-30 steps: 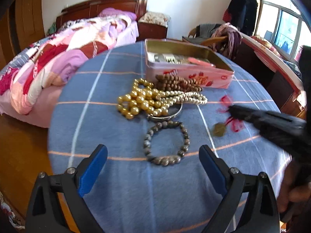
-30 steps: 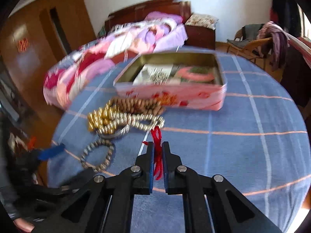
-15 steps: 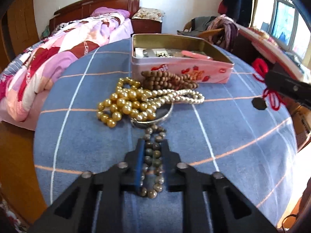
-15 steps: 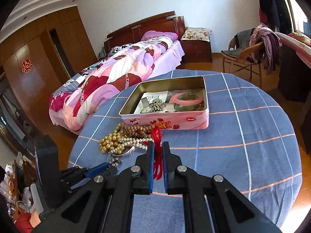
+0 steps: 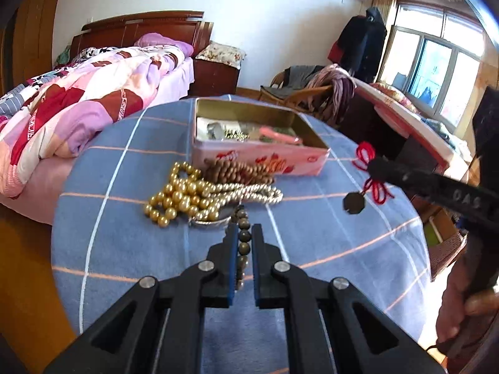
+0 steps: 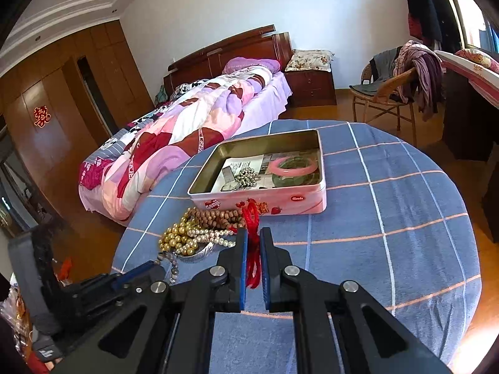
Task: Organize jewelry
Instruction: 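Carry the red string and bead bracelet into the tin while both tools open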
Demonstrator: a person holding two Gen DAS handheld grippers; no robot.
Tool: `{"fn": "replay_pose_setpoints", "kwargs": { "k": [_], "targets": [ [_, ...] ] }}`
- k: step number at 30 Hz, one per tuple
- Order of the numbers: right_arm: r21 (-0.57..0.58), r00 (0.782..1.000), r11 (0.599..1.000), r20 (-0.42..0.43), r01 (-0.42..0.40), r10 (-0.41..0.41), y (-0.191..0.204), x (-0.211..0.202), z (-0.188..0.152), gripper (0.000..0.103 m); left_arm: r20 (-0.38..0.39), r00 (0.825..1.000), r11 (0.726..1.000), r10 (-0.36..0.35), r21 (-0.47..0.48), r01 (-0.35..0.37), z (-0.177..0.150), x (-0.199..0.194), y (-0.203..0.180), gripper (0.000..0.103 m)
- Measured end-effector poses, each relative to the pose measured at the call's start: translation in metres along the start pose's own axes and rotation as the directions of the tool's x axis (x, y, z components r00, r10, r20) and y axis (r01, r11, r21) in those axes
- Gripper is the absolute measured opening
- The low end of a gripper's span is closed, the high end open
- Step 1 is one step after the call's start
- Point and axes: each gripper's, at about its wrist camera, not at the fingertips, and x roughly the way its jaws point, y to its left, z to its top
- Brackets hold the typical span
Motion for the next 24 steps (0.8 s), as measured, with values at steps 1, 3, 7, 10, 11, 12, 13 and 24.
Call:
{"fn": "replay_pose_setpoints", "kwargs": {
  "k": [1, 3, 7, 10, 11, 12, 13, 24],
  "targets": [
    [0.003, 1.0, 1.0, 0.003, 0.0, 0.0, -0.001, -0.001, 0.0, 0.007, 0.006, 1.0, 1.0, -0.007, -0.003, 0.007, 0.002, -0.002, -0.001, 0.008],
    [0.004, 1.0, 1.0, 0.009, 0.001, -0.001, -0.001, -0.003, 0.001, 0.007, 0.021, 1.0, 1.0, -0.013, 0.007, 0.013, 0.005, -0.005, -0.004, 0.008],
    [0.0, 1.0, 1.0, 0.021, 0.005, -0.005, -0.001, -0.007, 0.004, 0.007, 0.045, 0.999, 0.999, -0.011, 0.032, 0.009, 0.013, -0.01, -0.014, 0.008],
    [-0.003, 0.999, 1.0, 0.035, 0.003, -0.003, -0.001, -0.011, 0.008, 0.007, 0.07, 0.998, 0.999, -0.01, 0.04, 0.007, 0.02, -0.015, -0.02, 0.008],
    [-0.005, 0.999, 1.0, 0.042, 0.002, -0.002, 0.0, -0.012, 0.011, 0.007, 0.083, 0.996, 0.999, -0.02, 0.039, 0.017, 0.024, -0.017, -0.021, 0.008],
    [-0.007, 0.999, 1.0, 0.047, 0.001, 0.0, 0.0, -0.013, 0.014, 0.007, 0.096, 0.995, 0.999, -0.03, 0.04, 0.026, 0.028, -0.02, -0.022, 0.008],
    [-0.011, 0.998, 1.0, 0.059, 0.0, 0.001, 0.001, -0.015, 0.018, 0.007, 0.111, 0.993, 0.999, -0.036, 0.042, 0.032, 0.033, -0.022, -0.023, 0.008],
    [-0.031, 0.986, 0.999, 0.165, -0.03, 0.035, 0.014, -0.014, 0.068, 0.007, 0.198, 0.98, 0.999, -0.019, 0.033, 0.013, 0.082, -0.009, -0.021, 0.008]
  ]
}}
